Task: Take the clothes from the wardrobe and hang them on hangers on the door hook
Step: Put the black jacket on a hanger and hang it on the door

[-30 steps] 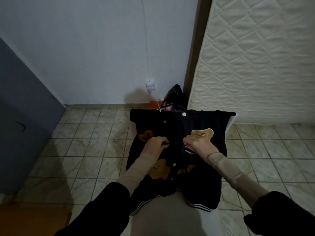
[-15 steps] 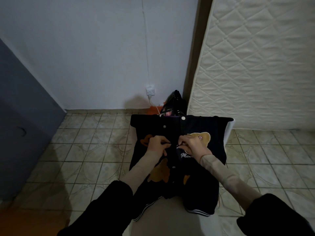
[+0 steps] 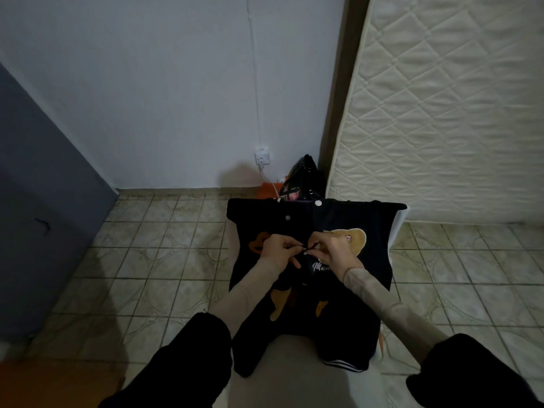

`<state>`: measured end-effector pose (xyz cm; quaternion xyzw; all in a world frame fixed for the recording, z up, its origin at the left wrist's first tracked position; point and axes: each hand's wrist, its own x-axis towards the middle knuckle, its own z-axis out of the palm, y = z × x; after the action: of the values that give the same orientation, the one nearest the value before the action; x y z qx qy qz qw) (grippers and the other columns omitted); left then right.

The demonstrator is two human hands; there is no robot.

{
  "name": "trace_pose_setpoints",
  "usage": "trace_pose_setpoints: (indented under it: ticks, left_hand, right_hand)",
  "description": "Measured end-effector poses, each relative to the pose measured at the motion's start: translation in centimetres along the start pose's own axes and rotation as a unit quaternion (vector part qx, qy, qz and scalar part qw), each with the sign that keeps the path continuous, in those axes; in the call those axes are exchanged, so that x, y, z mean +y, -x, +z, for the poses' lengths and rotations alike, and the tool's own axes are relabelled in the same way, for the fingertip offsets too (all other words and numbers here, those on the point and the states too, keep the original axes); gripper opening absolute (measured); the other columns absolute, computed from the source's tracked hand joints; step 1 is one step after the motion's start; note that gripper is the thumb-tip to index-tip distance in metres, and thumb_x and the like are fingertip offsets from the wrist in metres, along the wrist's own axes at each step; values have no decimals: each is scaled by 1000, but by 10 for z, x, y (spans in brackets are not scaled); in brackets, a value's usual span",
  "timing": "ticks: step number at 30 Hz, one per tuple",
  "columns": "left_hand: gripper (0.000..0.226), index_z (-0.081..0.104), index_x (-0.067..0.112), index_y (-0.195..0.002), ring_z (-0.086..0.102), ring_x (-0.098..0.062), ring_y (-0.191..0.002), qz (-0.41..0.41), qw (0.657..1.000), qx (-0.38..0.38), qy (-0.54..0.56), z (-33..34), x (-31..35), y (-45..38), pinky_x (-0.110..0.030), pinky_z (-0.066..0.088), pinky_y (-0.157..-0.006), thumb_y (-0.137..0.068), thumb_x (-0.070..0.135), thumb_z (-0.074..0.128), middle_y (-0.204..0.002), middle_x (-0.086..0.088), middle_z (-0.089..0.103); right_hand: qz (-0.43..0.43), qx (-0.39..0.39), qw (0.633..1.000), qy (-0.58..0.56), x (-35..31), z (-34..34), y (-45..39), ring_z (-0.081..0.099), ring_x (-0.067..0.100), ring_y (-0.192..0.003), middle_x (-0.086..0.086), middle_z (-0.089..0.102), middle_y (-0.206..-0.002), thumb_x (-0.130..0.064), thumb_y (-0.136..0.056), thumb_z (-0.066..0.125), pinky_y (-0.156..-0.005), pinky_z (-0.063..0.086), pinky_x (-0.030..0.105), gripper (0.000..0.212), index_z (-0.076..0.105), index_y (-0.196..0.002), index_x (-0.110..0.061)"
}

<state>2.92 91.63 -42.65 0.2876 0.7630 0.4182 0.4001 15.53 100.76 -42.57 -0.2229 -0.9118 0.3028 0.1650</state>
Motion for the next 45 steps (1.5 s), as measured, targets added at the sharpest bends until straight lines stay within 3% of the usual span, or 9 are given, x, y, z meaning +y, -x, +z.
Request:
trace_pose_setpoints:
  ticks: [7, 11, 17, 21, 24, 30, 45]
  left_hand:
    - [30, 63, -1, -107, 55, 2, -38, 24, 999, -29, -31, -2, -4, -1, -8, 46, -51, -77, 2, 70, -94, -12, 65]
    - [26, 64, -1, -104, 52, 1, -35, 38, 998, -17, -36, 1, -5, -2, -9, 45, -48, -79, 2, 69, -89, -8, 64]
    - [22, 65, 6, -103, 51, 1, -39, 55, 995, -19, -76, 5, -11, -5, -10, 46, -52, -82, 10, 68, -85, -6, 65]
    - [21, 65, 6, -103, 51, 1, -38, 65, 995, -18, -77, 6, -13, -5, -9, 45, -51, -83, 13, 67, -81, -6, 64]
    - [15, 65, 9, -97, 51, 1, -38, 63, 996, -14, -67, 5, -13, -5, -10, 46, -52, -83, 13, 68, -79, -3, 64]
    - [12, 62, 5, -92, 51, -1, -35, 59, 996, 8, -65, 9, -12, -8, -19, 46, -52, -82, 6, 67, -85, -12, 64]
    - [15, 65, 3, -95, 51, 0, -35, 66, 993, -8, -97, 8, -14, -13, -20, 46, -55, -81, 9, 68, -79, -9, 64]
  right_hand:
    - [21, -12, 1000, 3, 3, 2, -3, 56, 14, -74, 4, 61, -80, -17, -81, 67, -68, 37, 11, 16, 62, -89, -3]
    - [25, -28, 999, 20, 5, 0, -5, 61, 21, -81, 11, 65, -87, -21, -81, 68, -76, 42, 22, 21, 63, -93, -4]
    - [30, -70, 996, 37, 9, -5, -11, 64, 16, -83, 10, 68, -92, -21, -78, 72, -72, 38, 8, 30, 65, -102, -4]
    - [25, -109, 991, 79, 12, -4, -15, 63, 22, -94, 10, 66, -101, -27, -83, 66, -83, 44, 25, 29, 66, -105, -8]
    - [41, -128, 985, 107, 8, -7, -15, 60, 20, -100, 5, 63, -108, -34, -87, 60, -85, 45, 29, 33, 62, -111, -12]
    - [42, -151, 969, 191, 10, -4, -19, 55, 20, -111, 2, 57, -122, -40, -92, 48, -98, 29, 32, 37, 53, -119, -15]
    - [26, -155, 973, 167, 13, -4, -13, 51, 16, -111, -1, 56, -115, -41, -93, 46, -90, 25, 32, 35, 52, -118, -18]
